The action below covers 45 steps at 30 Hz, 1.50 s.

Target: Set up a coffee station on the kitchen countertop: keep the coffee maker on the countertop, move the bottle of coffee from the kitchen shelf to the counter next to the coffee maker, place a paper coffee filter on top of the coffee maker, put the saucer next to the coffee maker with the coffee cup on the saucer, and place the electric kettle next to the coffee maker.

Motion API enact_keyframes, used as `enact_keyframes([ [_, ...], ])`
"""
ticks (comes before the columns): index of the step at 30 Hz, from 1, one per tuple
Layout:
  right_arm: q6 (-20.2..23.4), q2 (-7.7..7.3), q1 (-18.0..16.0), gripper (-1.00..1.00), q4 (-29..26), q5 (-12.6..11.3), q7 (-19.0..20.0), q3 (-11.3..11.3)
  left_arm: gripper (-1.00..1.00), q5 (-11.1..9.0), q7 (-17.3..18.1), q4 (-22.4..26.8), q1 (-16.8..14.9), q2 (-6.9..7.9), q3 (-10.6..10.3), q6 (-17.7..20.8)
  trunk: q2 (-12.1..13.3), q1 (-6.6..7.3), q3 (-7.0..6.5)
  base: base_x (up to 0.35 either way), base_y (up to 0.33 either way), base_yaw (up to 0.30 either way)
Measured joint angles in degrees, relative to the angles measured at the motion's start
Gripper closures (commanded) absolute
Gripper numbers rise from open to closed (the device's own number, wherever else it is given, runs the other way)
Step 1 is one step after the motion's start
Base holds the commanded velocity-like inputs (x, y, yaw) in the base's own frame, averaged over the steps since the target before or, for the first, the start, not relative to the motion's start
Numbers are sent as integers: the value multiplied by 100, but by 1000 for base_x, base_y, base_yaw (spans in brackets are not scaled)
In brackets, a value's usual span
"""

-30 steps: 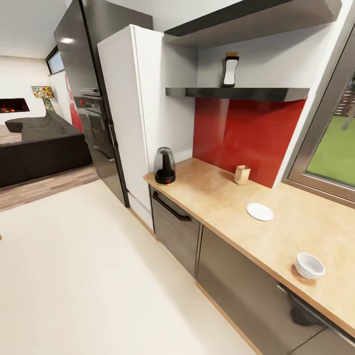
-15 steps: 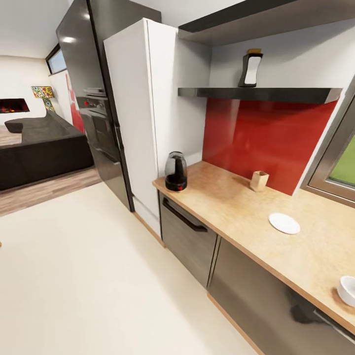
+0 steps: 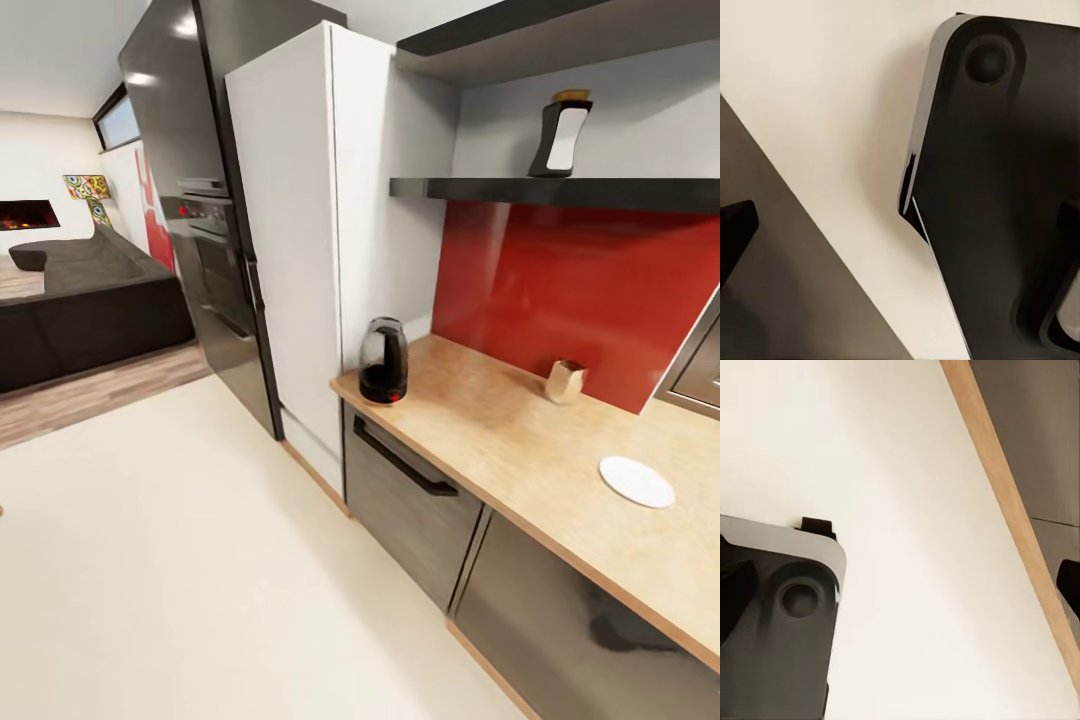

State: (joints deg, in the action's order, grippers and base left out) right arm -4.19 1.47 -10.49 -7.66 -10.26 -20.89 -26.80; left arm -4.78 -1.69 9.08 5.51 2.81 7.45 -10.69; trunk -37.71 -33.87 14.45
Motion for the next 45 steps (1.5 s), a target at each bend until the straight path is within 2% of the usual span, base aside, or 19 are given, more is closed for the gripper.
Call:
enact_keyframes([
  [7,-15,94,0,-100,-6,-3,4,0,-100,2,0,-3,-3,1,0,-1,0,0,0,257,239,-128],
  [9,-3,168,0,-100,11,-14,7,15,-100,-1,0,1,-4,1,0,1,0,0,0,283,216,-293],
  [12,-6,183,0,-100,15,-157,19,24,-100,-6,0,7,-3,-2,0,2,0,0,0,280,215,-298],
  [13,-7,187,0,-100,15,-286,49,25,-100,-7,0,10,-4,-4,0,-1,0,0,0,195,156,-299],
  [15,-11,184,0,-100,24,-937,398,29,-100,-7,2,12,-6,5,-5,-5,0,-1,0,82,65,-300],
  [17,-14,169,0,-100,34,-1396,823,31,-100,-3,7,12,-3,11,-8,-5,1,-2,0,37,29,-300],
  [21,-18,147,0,-100,91,-1761,1292,27,-100,5,16,13,-5,14,-15,1,1,-2,0,12,10,-300],
  [26,-19,170,-1,-100,308,-1855,1411,23,-100,20,22,20,-9,11,-18,3,1,-2,0,2,2,-300],
  [38,-29,177,-1,-100,479,-1874,1438,22,-100,10,-21,-80,41,89,-14,20,1,-2,0,0,0,-300],
  [45,-29,180,-1,-100,481,-1863,1438,16,-100,-22,-17,-62,47,-84,15,13,1,-2,0,0,0,-300],
])
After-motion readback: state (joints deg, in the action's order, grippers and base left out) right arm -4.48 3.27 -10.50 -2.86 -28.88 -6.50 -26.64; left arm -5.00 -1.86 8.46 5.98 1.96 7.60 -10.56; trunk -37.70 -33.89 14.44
